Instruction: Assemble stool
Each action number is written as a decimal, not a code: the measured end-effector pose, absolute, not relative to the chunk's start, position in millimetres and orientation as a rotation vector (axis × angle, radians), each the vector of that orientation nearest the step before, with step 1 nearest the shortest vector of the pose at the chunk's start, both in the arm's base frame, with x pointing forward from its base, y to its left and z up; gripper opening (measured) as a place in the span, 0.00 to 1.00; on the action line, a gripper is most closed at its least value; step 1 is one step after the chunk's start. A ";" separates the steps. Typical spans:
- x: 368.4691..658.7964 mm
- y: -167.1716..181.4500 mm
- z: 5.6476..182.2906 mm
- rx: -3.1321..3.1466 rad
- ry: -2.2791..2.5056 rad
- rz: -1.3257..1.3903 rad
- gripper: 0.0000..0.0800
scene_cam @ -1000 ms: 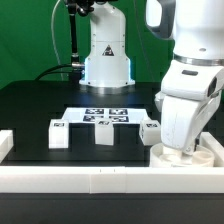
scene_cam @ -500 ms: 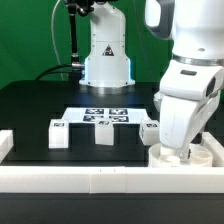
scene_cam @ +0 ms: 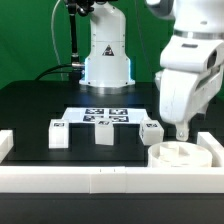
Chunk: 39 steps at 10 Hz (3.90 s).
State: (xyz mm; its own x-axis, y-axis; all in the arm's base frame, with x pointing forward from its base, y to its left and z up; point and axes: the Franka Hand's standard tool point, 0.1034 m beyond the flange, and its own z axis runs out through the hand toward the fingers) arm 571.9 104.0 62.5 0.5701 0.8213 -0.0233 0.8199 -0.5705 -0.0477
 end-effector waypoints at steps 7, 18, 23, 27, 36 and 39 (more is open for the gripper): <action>545.2 66.5 57.1 -2.820 -1.341 0.042 0.81; 542.0 56.9 49.4 -3.102 -0.094 0.021 0.81; 533.4 54.4 38.7 -3.106 0.089 0.081 0.81; 520.9 53.9 39.9 -3.077 0.103 0.525 0.81; 501.8 50.5 24.4 -2.786 0.088 1.471 0.81; 497.6 62.0 15.0 -2.700 0.059 1.604 0.81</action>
Offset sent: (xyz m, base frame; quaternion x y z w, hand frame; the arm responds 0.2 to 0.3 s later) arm -0.0394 -0.0371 -0.0058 -0.0352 0.0529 -0.0286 0.9976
